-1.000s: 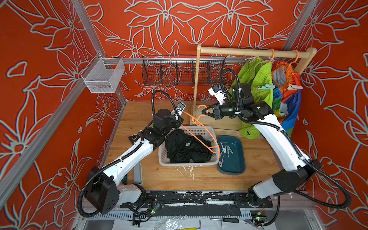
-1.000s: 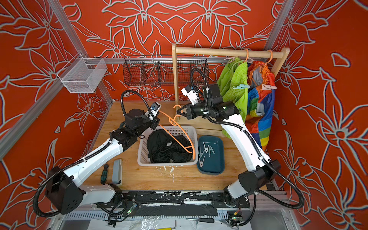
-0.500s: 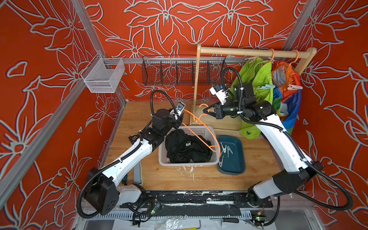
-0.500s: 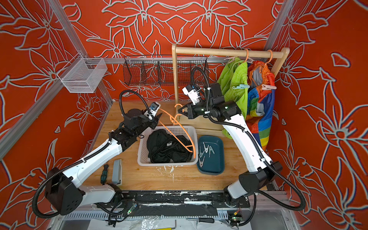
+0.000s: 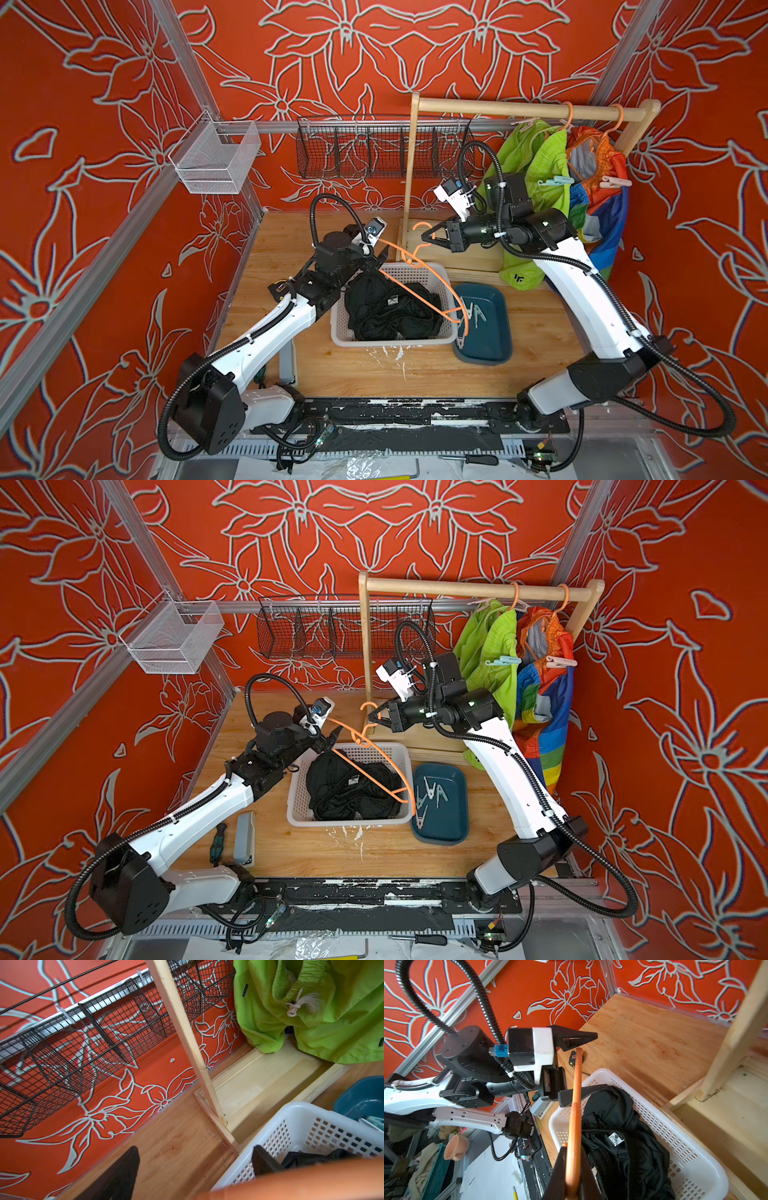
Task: Remove the clothespins securing shorts to the hanger
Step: Place the hanger on the clothesline.
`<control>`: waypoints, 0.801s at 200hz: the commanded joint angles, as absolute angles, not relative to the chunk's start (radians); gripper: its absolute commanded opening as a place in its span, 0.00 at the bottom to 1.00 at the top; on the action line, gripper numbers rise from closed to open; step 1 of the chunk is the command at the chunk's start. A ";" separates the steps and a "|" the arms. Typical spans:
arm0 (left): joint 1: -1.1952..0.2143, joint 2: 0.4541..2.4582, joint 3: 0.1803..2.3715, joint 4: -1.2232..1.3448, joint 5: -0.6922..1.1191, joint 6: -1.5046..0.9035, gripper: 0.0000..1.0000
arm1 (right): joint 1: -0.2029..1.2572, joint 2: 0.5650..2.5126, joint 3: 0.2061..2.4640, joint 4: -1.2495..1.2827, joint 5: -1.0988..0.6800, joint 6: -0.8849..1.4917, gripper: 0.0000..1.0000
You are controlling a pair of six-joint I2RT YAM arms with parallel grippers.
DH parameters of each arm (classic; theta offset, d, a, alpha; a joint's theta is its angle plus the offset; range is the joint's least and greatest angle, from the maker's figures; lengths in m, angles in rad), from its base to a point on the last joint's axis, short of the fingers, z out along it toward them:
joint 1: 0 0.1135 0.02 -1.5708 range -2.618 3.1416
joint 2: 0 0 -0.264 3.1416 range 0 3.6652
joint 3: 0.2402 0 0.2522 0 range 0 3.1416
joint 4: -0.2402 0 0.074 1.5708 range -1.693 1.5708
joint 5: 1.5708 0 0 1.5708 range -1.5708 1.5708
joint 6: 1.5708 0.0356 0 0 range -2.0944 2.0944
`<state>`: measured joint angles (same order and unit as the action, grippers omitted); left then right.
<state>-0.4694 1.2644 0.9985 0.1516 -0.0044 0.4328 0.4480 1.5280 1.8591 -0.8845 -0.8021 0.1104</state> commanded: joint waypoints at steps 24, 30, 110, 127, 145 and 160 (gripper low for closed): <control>-0.466 1.281 1.033 0.133 0.026 0.464 0.63 | 0.462 1.545 1.914 -0.922 -0.866 0.072 0.00; -0.466 1.283 1.037 0.126 0.022 0.465 0.47 | 0.462 1.546 1.914 -0.922 -0.862 0.073 0.00; -0.465 1.299 1.056 0.106 -0.031 0.477 0.00 | 0.460 1.524 1.919 -0.926 -0.769 0.060 0.25; -0.462 1.299 1.049 0.117 -0.046 0.487 0.00 | 0.456 1.486 1.922 -0.943 -0.704 0.043 0.43; -0.458 1.304 1.047 0.121 -0.049 0.488 0.00 | 0.449 1.444 1.937 -0.993 -0.632 0.014 0.61; -0.455 1.305 1.049 0.120 -0.047 0.488 0.00 | 0.442 1.409 1.936 -1.030 -0.597 -0.004 0.69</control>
<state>-0.4648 1.3067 1.0183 0.0467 -0.0261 0.5346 0.4507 1.4921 1.9099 -0.9176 -0.6907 0.0551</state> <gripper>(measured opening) 0.081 0.648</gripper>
